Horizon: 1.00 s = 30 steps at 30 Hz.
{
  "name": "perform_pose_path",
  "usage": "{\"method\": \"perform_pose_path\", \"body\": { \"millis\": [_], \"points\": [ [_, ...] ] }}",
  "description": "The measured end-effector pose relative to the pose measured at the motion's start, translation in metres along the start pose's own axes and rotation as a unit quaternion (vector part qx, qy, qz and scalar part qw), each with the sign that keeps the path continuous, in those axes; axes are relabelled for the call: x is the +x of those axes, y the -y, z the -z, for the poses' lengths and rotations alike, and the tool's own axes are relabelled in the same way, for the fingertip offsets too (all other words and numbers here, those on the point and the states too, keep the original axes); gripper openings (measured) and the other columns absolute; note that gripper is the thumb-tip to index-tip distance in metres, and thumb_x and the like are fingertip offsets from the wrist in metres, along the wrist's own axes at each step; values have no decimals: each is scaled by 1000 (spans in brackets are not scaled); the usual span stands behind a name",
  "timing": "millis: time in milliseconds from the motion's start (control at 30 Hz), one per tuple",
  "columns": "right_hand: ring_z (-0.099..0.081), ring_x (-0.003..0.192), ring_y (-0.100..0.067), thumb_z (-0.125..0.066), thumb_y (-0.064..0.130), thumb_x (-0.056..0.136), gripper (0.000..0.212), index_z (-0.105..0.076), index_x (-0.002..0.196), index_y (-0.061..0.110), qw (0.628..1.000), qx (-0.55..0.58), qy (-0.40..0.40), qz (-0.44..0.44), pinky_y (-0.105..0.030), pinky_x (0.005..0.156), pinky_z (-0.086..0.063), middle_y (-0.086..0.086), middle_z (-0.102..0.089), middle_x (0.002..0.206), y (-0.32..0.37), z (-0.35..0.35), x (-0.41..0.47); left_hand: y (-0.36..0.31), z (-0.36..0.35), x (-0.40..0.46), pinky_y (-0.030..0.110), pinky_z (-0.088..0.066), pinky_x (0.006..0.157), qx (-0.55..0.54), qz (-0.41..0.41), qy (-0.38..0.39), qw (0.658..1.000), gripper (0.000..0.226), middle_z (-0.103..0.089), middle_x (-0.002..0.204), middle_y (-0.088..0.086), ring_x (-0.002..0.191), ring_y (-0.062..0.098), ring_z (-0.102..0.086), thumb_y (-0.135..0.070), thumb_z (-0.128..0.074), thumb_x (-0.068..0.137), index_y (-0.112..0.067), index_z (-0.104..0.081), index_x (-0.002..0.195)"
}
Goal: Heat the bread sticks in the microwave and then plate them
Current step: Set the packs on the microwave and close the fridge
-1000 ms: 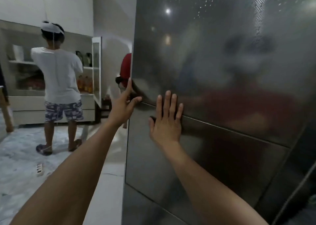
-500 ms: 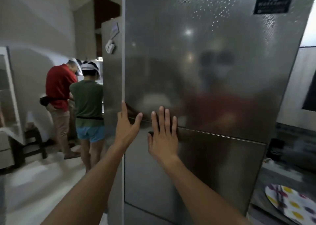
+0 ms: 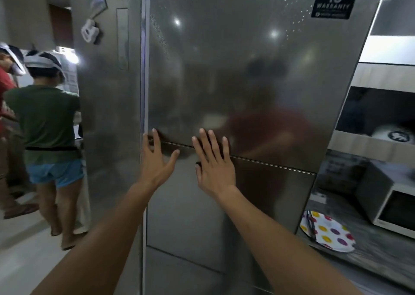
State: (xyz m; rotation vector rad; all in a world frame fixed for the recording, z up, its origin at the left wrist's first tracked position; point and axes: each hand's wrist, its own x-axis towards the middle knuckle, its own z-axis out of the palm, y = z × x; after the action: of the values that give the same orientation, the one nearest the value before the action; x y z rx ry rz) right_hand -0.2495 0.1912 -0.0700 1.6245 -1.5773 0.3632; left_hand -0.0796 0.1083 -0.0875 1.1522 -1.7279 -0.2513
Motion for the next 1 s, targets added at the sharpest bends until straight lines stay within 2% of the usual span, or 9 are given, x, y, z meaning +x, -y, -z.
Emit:
{"method": "perform_pose_path", "body": {
  "millis": [67,167,367,633,700,767,867,933,1000],
  "points": [
    [21,151,-29,-41,41,99,82,7,159,14,1000,-12,7,-7,-54,122,5,-11,23,163,-4,-4,1,2,-7,2,47,-4,119,43,-30,28,998,94,29,158,7,149,29,16,-59,-47,92,-31,21,152],
    [22,150,-29,-39,39,100,80,10,159,14,999,-27,15,-15,-54,122,5,-11,24,163,-11,-10,-2,4,-17,8,47,-2,120,106,-76,58,990,95,35,156,6,148,29,20,-57,-47,94,-27,23,151],
    [19,151,-27,-43,35,100,78,4,160,16,999,-37,20,-24,-53,121,10,-9,21,165,-27,-24,-6,6,-37,20,50,-22,118,123,-64,133,981,94,33,157,4,150,29,9,-50,-49,96,-33,27,149],
    [18,152,-27,-46,32,97,80,0,160,16,999,-38,17,-15,-52,122,9,-9,18,165,-28,-26,-7,11,-41,19,51,-30,114,136,-61,143,978,90,25,160,7,151,31,-2,-44,-50,97,-31,21,151],
    [15,152,-27,-47,31,96,79,-3,161,17,999,-38,15,-8,-51,123,6,-9,15,166,-34,-25,-11,9,-43,14,50,-28,116,135,-60,132,980,84,15,162,13,148,37,-12,-39,-50,98,-24,9,155],
    [11,153,-28,-48,30,95,79,-7,161,18,999,-33,9,-6,-50,123,1,-9,10,167,-46,-21,-21,1,-48,2,51,-31,113,149,-98,90,980,74,-6,161,22,140,44,-28,-28,-53,97,-13,-13,156],
    [2,154,-30,-50,32,94,76,-15,160,18,1000,-27,-7,-12,-52,123,-6,-11,-1,167,-74,-13,-44,-21,-64,-22,50,-47,95,128,-202,28,970,57,-47,132,29,114,44,-52,-8,-61,88,1,-44,141],
    [-4,154,-30,-50,35,95,73,-21,159,18,999,-36,-25,-23,-54,122,-10,-12,-8,166,-100,-6,-64,-44,-81,-39,47,-49,84,103,-244,45,963,46,-54,113,23,98,38,-56,-7,-59,86,3,-51,131],
    [-8,153,-31,-48,39,97,69,-25,158,18,997,-56,-35,-28,-55,122,-13,-12,-12,166,-133,3,-88,-72,-102,-57,46,-52,79,75,-288,76,952,39,-55,108,18,91,36,-57,-15,-50,88,1,-54,124]
  ]
}}
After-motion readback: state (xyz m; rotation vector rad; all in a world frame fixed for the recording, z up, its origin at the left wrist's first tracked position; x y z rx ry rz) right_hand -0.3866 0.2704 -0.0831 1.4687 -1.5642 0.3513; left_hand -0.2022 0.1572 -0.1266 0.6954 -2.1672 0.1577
